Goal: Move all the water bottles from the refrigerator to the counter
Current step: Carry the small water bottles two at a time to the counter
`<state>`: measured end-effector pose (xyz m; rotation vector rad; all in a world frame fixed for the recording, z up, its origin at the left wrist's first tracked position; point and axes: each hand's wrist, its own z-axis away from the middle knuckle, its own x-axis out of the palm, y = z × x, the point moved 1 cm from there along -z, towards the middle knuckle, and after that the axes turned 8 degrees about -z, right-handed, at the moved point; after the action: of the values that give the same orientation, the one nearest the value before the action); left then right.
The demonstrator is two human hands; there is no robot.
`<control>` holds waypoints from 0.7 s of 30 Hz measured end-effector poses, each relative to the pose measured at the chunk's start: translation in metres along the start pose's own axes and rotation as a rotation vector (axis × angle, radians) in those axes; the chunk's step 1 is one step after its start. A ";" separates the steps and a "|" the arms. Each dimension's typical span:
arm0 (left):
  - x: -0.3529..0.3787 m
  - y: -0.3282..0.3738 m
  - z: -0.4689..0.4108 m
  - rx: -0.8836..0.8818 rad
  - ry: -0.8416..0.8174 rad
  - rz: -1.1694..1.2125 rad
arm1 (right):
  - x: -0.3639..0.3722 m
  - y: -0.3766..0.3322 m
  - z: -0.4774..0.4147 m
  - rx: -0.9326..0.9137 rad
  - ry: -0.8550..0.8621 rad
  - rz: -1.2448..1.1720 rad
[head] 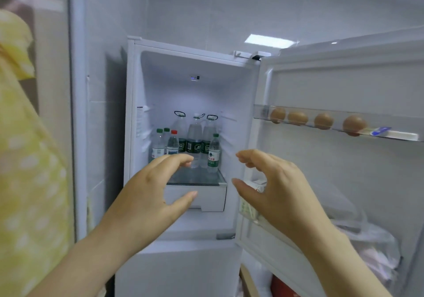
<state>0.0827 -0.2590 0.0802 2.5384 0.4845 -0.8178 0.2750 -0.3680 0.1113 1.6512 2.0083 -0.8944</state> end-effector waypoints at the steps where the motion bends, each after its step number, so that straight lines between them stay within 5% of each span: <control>1: 0.005 -0.005 -0.006 -0.007 0.009 -0.004 | 0.007 0.006 -0.007 -0.003 0.001 -0.009; 21: 0.090 -0.139 -0.112 -0.134 0.013 -0.119 | 0.163 0.102 -0.141 -0.030 -0.072 -0.128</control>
<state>0.1414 -0.0689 0.0670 2.4115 0.6770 -0.7832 0.3503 -0.1434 0.0825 1.4676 2.0865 -0.9493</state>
